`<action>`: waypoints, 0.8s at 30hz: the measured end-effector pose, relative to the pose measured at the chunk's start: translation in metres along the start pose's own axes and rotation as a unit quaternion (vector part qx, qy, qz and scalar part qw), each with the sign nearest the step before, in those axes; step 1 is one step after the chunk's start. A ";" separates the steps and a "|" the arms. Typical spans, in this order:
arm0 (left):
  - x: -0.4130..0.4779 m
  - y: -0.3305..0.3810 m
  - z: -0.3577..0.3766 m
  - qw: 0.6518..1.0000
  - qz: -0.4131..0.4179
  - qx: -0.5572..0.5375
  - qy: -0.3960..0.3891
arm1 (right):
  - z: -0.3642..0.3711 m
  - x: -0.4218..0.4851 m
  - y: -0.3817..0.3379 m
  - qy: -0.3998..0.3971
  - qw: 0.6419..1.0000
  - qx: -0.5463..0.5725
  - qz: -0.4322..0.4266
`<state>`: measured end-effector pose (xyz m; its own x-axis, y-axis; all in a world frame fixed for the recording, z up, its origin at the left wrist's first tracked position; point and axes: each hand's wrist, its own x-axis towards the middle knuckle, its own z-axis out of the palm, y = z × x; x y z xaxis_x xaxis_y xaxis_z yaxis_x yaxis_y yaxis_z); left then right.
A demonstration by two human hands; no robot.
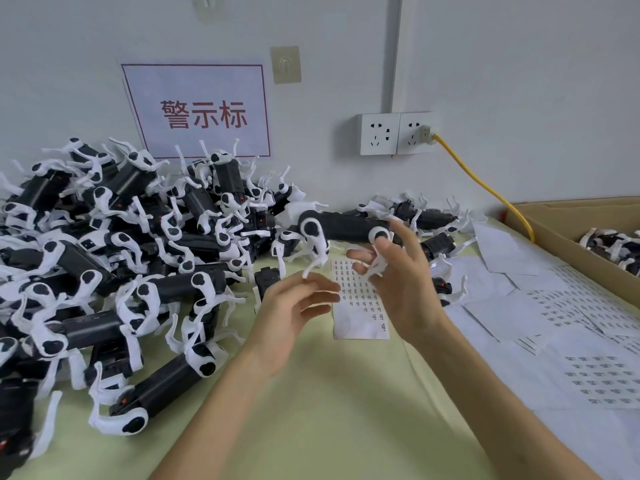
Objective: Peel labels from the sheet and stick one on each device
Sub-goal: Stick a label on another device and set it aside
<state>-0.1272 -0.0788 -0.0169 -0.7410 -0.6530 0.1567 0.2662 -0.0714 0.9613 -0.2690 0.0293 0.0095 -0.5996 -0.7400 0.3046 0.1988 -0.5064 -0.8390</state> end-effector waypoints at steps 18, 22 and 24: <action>-0.003 -0.006 0.012 0.975 -0.146 -0.138 -0.093 | -0.008 0.003 0.008 -0.038 0.986 -0.154 0.046; -0.002 -0.009 0.008 0.984 -0.121 -0.116 -0.054 | -0.005 0.005 0.011 0.043 0.995 -0.089 0.024; 0.000 -0.008 0.004 0.988 -0.106 -0.112 -0.027 | -0.008 0.007 0.008 0.094 0.992 -0.089 -0.011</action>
<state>-0.1319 -0.0748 -0.0238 -0.8253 -0.5643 -0.0241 0.2269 -0.3703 0.9008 -0.2776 0.0239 0.0009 -0.7397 -0.6253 0.2487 0.0539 -0.4235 -0.9043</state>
